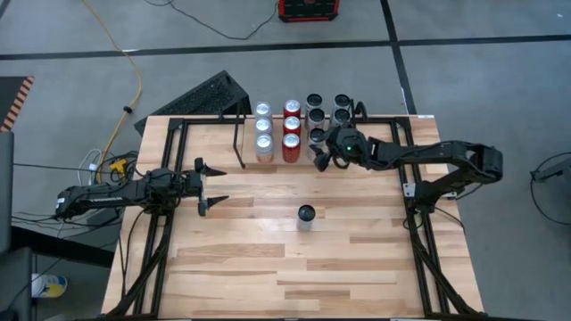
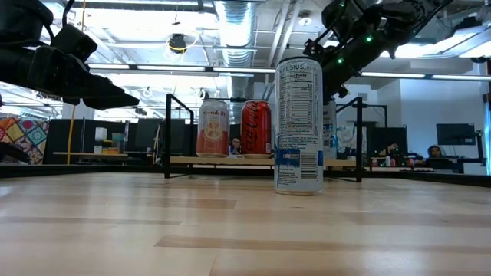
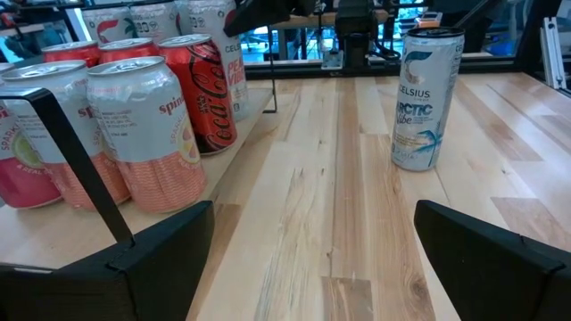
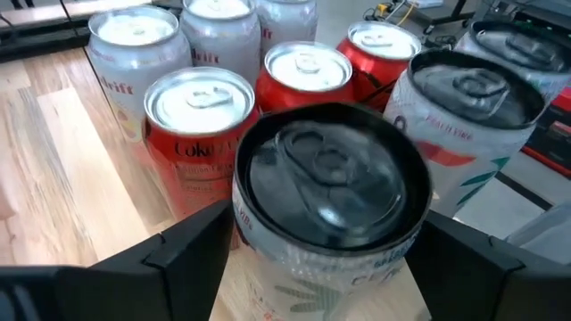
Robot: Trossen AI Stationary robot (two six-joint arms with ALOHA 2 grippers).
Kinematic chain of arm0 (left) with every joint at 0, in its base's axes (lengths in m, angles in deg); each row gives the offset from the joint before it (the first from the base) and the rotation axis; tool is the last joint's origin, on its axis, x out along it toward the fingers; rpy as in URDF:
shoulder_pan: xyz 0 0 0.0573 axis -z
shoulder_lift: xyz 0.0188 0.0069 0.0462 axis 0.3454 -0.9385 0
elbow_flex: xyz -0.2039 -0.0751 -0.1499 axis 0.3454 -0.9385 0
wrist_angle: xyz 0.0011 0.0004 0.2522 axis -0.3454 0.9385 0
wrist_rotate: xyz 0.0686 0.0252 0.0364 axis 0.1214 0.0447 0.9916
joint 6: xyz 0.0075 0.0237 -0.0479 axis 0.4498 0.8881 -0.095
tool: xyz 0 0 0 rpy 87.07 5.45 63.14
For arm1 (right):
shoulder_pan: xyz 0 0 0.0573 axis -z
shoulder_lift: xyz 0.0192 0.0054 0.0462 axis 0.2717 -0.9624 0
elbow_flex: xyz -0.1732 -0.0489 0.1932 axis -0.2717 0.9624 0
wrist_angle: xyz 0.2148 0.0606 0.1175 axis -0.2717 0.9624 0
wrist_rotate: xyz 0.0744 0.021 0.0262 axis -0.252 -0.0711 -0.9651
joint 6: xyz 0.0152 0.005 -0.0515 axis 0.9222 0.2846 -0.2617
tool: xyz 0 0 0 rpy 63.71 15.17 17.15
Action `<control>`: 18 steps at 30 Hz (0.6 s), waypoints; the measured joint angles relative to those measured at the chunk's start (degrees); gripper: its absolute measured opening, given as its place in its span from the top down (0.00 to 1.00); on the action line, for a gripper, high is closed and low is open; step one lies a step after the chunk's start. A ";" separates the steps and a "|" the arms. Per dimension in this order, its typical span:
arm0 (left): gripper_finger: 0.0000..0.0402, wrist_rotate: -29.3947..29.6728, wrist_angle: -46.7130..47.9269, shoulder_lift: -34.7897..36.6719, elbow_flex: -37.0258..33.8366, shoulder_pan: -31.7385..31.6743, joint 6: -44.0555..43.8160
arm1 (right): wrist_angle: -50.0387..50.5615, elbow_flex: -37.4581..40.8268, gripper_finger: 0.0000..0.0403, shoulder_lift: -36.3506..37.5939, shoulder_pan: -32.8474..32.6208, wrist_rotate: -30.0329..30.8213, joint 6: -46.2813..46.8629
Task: Place canned beverage on shelf
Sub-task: Put the white pink soda can on the shelf aligned with the other white pink soda cans, then put the white blue soda can on the shelf aligned with the other white blue soda cans
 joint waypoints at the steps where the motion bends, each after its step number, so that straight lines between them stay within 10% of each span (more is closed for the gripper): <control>1: 0.07 0.00 0.00 0.00 0.00 0.00 0.00 | 0.15 0.01 0.17 0.28 0.00 0.01 -0.01; 18: 0.07 -0.02 0.00 0.00 0.00 0.00 0.00 | 11.28 -11.18 0.17 0.40 -0.28 4.22 -3.27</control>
